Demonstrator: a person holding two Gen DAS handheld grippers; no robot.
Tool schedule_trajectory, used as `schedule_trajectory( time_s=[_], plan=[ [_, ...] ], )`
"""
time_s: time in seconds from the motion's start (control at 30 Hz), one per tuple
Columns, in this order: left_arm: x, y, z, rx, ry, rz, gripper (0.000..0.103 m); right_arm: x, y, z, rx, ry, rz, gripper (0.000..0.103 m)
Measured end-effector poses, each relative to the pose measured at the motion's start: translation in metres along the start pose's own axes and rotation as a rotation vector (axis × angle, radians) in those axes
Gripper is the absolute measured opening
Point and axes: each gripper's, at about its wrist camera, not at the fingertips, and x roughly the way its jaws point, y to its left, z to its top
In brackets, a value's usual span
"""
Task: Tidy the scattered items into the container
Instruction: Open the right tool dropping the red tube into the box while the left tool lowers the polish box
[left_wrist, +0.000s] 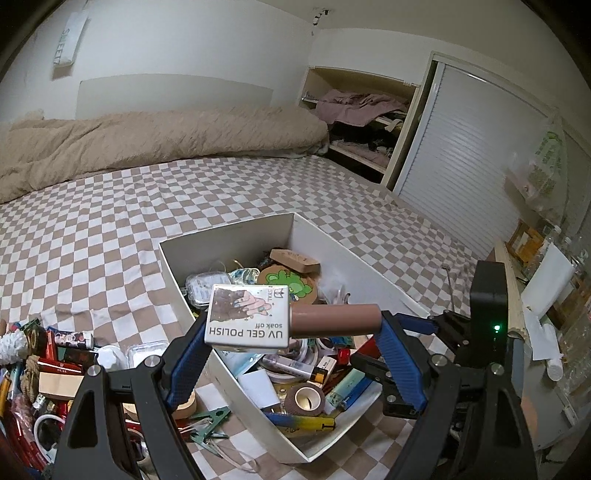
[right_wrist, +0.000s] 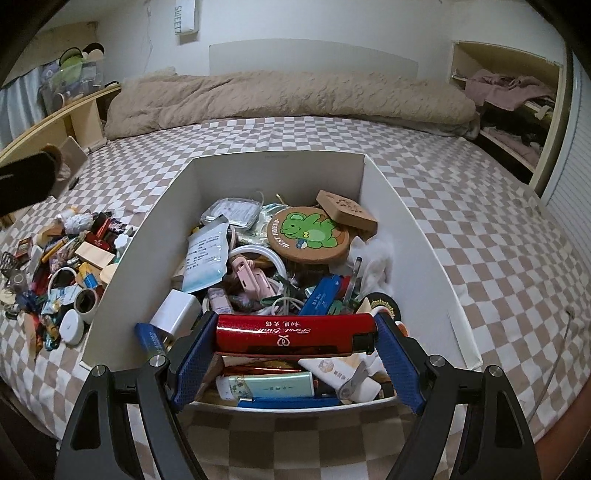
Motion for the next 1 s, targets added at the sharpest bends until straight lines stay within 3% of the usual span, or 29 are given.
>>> schedule_trajectory(
  time_s=[0.3,0.37,0.43,1.0],
  plan=[
    [0.013,0.001,-0.003,-0.01,0.036,0.009,0.087,0.001,0.001,-0.001,-0.001,0.046,0.022,0.084],
    [0.018,0.002,-0.004,-0.014,0.046,0.015,0.087,-0.004,0.003,0.0,-0.002,0.03,0.043,0.098],
    [0.022,0.003,-0.004,-0.02,0.056,0.015,0.087,-0.007,0.005,0.001,-0.012,0.022,0.041,0.103],
    [0.061,0.0,0.015,-0.04,0.146,-0.01,0.087,-0.008,-0.008,-0.003,0.007,0.015,0.016,0.103]
  ],
)
